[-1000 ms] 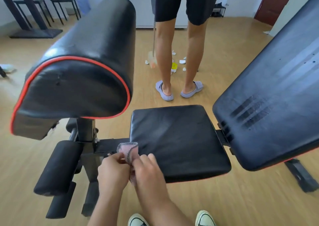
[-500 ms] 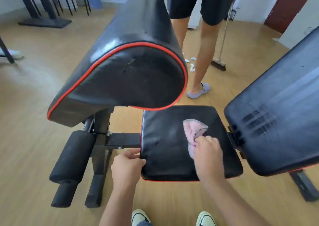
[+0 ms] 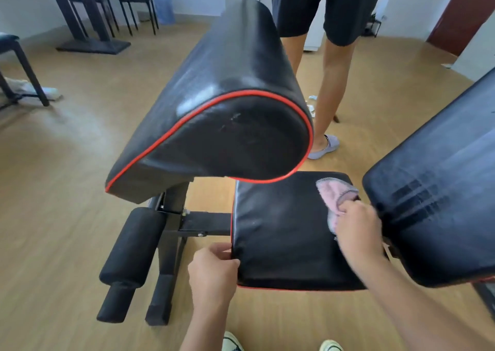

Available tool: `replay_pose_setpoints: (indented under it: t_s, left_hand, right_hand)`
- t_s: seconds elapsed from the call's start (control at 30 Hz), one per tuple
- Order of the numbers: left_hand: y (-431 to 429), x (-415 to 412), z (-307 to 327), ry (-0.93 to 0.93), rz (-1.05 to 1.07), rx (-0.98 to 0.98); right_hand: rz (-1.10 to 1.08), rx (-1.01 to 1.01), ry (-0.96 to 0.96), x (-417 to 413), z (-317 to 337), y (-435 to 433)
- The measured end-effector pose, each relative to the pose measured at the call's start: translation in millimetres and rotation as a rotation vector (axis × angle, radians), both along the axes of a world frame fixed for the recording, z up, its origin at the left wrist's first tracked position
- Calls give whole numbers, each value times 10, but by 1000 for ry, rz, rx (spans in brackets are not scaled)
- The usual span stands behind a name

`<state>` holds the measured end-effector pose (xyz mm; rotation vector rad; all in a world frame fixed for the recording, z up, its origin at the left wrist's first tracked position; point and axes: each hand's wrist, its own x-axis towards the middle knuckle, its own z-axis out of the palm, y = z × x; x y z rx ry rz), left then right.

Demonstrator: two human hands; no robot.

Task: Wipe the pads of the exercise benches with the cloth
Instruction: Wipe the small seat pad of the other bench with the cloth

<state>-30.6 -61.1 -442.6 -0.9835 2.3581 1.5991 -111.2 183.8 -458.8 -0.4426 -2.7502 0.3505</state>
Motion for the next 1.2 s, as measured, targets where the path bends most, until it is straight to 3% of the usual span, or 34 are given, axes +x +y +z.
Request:
replay_pose_setpoints:
  t_s: [0.07, 0.17, 0.27, 0.33, 0.43, 0.53, 0.63, 0.77, 0.87, 0.97, 1.1, 1.2]
  left_hand:
    - [5, -49, -4, -27, -45, -44]
    - [39, -57, 12, -49, -112, -143]
    - [87, -78, 21, -61, -115, -171]
    - [114, -69, 51, -58, -74, -148]
    - [162, -41, 67, -43, -89, -168]
    - [179, -32, 22, -26, -106, -223]
    - [192, -64, 33, -36, -109, -235]
    - [180, -143, -31, -51, -143, -265]
    - [175, -184, -77, -90, -184, -293]
    - [159, -181, -84, -137, -126, -185]
    - [169, -170, -84, -129, -65, -138]
    - [129, -169, -131, -88, -56, -119]
  right_hand:
    - [141, -92, 68, 112, -83, -552]
    - [578, -182, 15, 368, -177, -1402]
    - [771, -138, 57, 257, -290, -1307]
    - [671, -18, 116, 48, -321, -736]
    - [380, 152, 48, -207, -228, 200]
    - [75, 63, 38, -328, -157, 569]
    - [-49, -58, 92, -390, -108, 5]
    - [460, -152, 81, -179, -203, -1369]
    - [784, -151, -26, -144, -287, -1662]
    - [679, -28, 69, -332, -282, -1031]
    - [177, 101, 42, -654, -252, 367]
    - [-64, 20, 40, -613, -253, 667]
